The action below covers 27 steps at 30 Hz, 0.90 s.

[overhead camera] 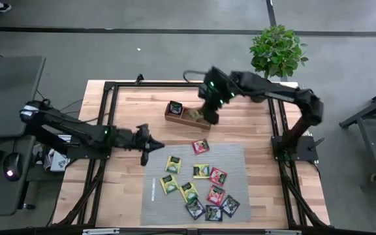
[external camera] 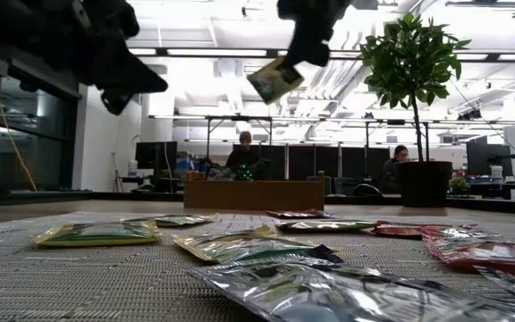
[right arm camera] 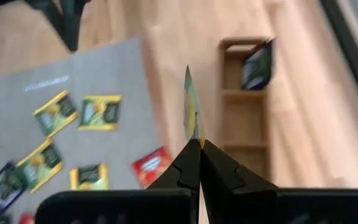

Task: Pick & Place Tea
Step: Put the yellow tea bag into the middle section of the wooden organizer

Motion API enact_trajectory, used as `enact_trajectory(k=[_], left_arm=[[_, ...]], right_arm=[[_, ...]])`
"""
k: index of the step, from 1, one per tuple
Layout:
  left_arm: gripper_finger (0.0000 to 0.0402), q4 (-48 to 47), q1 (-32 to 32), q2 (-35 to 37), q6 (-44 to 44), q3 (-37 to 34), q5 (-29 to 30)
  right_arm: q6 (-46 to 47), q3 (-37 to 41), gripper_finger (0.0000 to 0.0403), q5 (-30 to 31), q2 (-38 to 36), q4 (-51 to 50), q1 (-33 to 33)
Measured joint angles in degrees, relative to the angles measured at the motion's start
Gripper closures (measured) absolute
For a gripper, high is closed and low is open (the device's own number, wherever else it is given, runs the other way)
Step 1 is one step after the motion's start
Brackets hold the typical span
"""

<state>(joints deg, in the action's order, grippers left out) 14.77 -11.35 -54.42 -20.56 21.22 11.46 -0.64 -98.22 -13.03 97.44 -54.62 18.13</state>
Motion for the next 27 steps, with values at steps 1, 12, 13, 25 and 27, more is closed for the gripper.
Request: enact_trajectory(k=[1, 12, 13, 25, 27], left_arm=[[0.0401, -0.13, 2.64, 0.78, 1.97, -0.13, -3.41], [0.0401, 0.1, 26.09, 2.63, 11.54, -0.05, -32.99], [0.0401, 0.12, 27.5, 2.63, 11.89, -0.05, -34.69], [0.0401, 0.04, 39.38, 2.63, 15.77, -0.05, -42.45], [0.0401, 0.04, 40.1, 2.63, 15.74, -0.05, -42.42]], right_arm=[[-0.88, -3.53, 0.0403, 0.02, 2.02, -1.61, 0.95], [-7.5, -34.72, 0.0403, 1.53, 24.44, -23.04, 5.46], [-7.39, -32.68, 0.0403, 0.98, 24.27, -22.72, 5.62], [-7.54, -15.92, 0.0403, 4.13, 24.38, -9.5, 5.75], [-7.56, -14.58, 0.0403, 4.67, 24.38, -7.19, 5.73]])
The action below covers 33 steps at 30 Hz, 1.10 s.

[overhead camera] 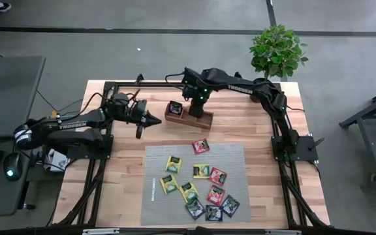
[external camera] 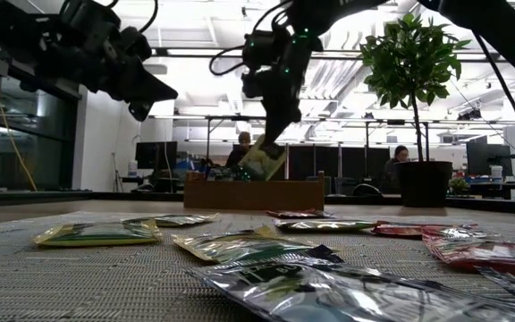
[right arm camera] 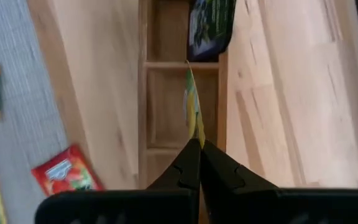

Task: Pick & Place Tea
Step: Put the yellow tea bag into the middle section of the wooden organizer

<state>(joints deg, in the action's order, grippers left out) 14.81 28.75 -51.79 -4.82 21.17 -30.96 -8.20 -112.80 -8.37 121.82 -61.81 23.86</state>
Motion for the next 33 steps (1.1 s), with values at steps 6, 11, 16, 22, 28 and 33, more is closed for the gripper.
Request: enact_trajectory(k=[6, 11, 16, 22, 28, 33], left_arm=[[0.0401, 0.0, 1.01, -0.01, -0.11, 0.02, 0.02], [0.0401, -0.31, 0.88, -0.02, -0.11, 0.02, 0.0], [0.0401, -1.31, 0.88, -0.02, -0.11, 0.04, 0.0], [0.0401, -1.84, 0.88, -0.04, -0.13, 0.04, -0.6], [0.0401, -1.81, 0.88, -0.04, -0.05, 0.04, -0.7], [0.0401, -2.11, 0.88, -0.04, 0.07, 0.04, -0.74]], right_arm=[[-0.8, 1.88, 0.0403, -0.74, 0.0, 3.1, 0.0], [-1.22, 2.02, 0.0403, 1.04, 0.0, 2.58, 0.0], [-1.55, 2.02, 0.0403, 1.08, 0.0, 3.38, 0.0], [-1.93, 2.02, 0.0402, 1.16, 0.0, 3.16, 0.0], [-1.88, 2.02, 0.0402, 2.04, 0.0, 2.44, 0.0], [-1.77, 2.02, 0.0402, 2.08, 0.0, 2.32, 0.0]])
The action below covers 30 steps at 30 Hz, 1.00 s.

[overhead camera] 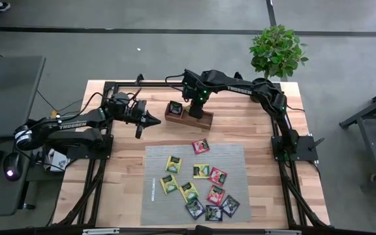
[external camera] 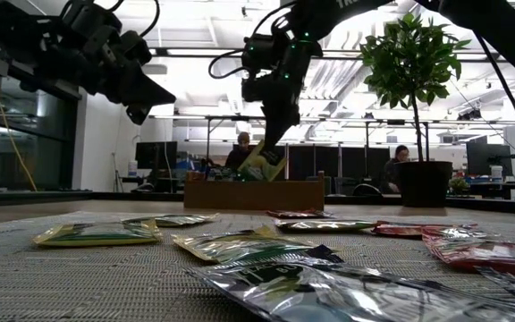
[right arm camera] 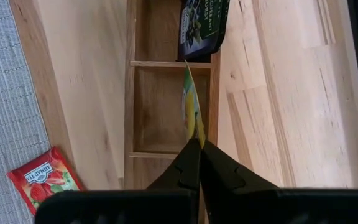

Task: Pick & Place Tea
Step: Put the yellow tea bag into the middle section of the wooden organizer

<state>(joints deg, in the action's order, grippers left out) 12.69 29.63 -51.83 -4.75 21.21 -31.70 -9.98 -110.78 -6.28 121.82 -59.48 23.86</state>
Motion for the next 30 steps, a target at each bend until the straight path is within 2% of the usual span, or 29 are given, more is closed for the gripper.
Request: enact_trajectory(k=[6, 19, 25, 30], left_arm=[[0.0401, -0.91, 0.0, 0.0, 0.28, 0.0, -0.17], [0.0401, -0.86, 0.0, 0.0, 0.42, 0.0, -0.94], [0.0401, -0.88, 0.0, 0.0, 0.42, 0.0, -0.94], [0.0401, -2.42, 0.0, 0.0, 0.83, 0.09, -2.29]], right_arm=[[0.04, 0.0, 0.0397, 0.18, 0.0, -0.27, 0.0], [1.03, 0.0, 0.0302, 1.78, -0.04, -1.09, -0.02], [3.77, -0.77, 0.0276, 2.66, -0.28, -1.93, -0.02], [7.44, -1.57, 0.0264, 1.59, -3.31, -7.38, -0.33]])
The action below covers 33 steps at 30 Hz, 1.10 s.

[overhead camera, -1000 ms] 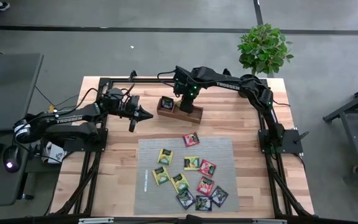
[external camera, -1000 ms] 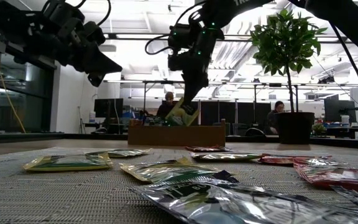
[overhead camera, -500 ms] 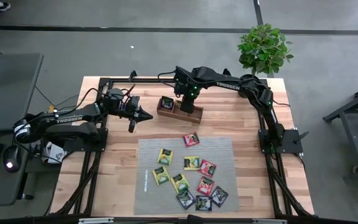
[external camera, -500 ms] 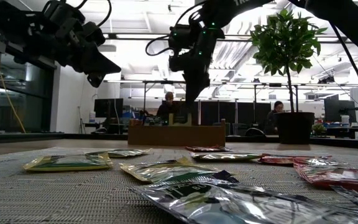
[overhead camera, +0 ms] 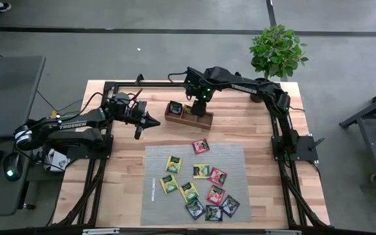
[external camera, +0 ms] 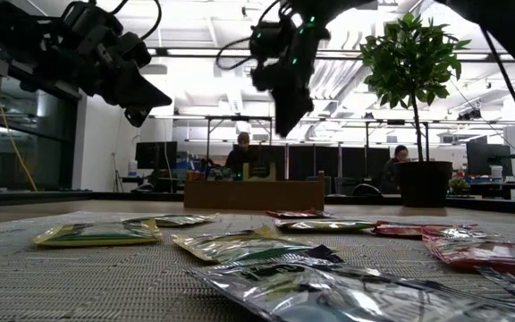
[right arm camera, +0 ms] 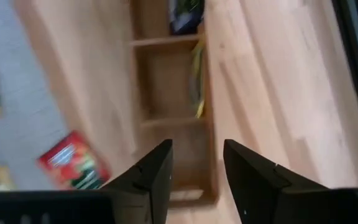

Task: Pick & Place Tea
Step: Put the yellow tea bag into the middle section of the wooden organizer

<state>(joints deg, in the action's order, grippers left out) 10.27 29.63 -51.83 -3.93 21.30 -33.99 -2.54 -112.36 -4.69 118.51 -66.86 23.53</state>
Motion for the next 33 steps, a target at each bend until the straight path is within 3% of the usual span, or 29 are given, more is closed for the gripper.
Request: enact_trajectory(k=[7, 15, 21, 29, 33], left_arm=[[0.0401, -9.34, -0.26, -0.01, 3.81, 0.02, -2.17], [0.0401, -11.17, -4.25, -0.47, 6.72, 0.02, -0.66], [0.0401, -11.25, -11.18, -2.57, 6.15, 0.0, 4.1], [0.0401, -9.99, -22.74, -4.72, -1.79, -0.04, 14.54], [0.0401, -9.98, -27.77, -4.74, -8.89, -0.04, 22.56]], right_arm=[[4.68, 3.16, 0.0269, -1.45, -7.02, 0.15, -4.43], [17.17, 19.76, 0.0312, -1.37, -13.86, 19.06, -13.85], [27.0, 30.82, 0.0393, 1.06, -14.79, 31.68, -21.56], [27.8, 35.84, 0.0399, 3.72, -14.83, 37.22, -28.86], [26.88, 39.39, 0.0401, 1.17, -14.86, 44.09, -30.37]])
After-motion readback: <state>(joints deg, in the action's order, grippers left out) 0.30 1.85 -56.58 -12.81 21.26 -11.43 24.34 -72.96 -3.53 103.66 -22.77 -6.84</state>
